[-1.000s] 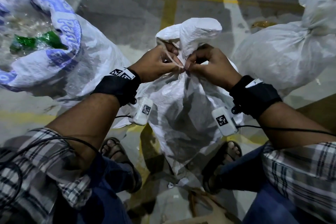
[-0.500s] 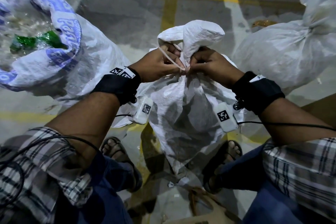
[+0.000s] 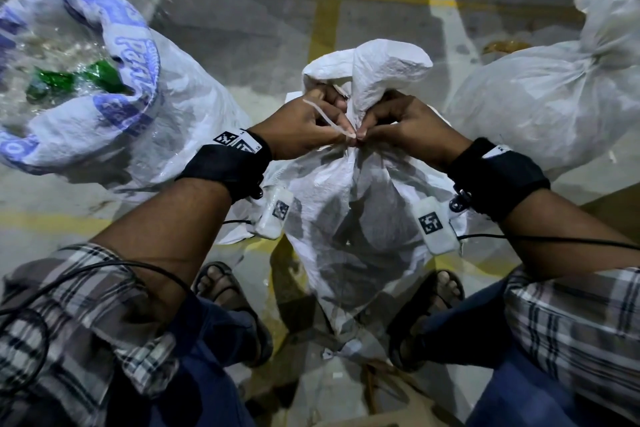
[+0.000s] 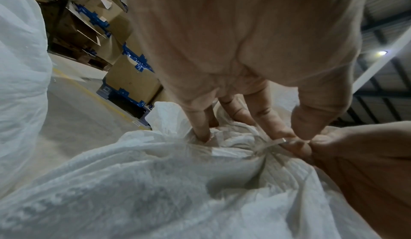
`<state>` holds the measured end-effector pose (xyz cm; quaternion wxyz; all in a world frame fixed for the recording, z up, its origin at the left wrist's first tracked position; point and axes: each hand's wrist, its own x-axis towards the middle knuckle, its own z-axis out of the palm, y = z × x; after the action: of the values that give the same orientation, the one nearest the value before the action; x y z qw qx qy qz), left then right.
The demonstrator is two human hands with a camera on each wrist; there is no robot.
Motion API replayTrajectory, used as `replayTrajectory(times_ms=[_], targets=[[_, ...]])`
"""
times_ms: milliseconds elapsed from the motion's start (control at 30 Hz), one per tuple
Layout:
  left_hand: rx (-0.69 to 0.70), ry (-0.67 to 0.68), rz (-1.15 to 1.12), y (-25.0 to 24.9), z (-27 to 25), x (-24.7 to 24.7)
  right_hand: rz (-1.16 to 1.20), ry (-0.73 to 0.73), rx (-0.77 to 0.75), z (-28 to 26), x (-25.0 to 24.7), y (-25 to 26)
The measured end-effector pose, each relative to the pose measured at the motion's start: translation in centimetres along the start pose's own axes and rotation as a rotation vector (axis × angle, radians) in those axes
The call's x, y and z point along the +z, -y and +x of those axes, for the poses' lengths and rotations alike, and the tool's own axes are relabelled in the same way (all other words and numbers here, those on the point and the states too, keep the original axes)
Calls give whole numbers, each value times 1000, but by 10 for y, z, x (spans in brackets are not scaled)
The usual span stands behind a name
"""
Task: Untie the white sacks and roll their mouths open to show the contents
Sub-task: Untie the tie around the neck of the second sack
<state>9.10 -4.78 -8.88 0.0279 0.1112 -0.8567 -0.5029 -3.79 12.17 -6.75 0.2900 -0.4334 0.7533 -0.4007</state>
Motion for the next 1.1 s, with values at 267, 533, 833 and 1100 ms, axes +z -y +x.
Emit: replayTrajectory(times_ms=[267,533,833,1100], targets=[[7,30,22,-13,-7,-1,165,-63,74,2,2,-2],[-4,4,-17,-17,-11,-2,-48,-39,-73,0,1,-4],[-21,-11,-34,-8,-6,-2,77,-65,-15,0,8,4],[-63,-57,-15,-6,-8,-5,-372,-47,-146,-8,9,-2]])
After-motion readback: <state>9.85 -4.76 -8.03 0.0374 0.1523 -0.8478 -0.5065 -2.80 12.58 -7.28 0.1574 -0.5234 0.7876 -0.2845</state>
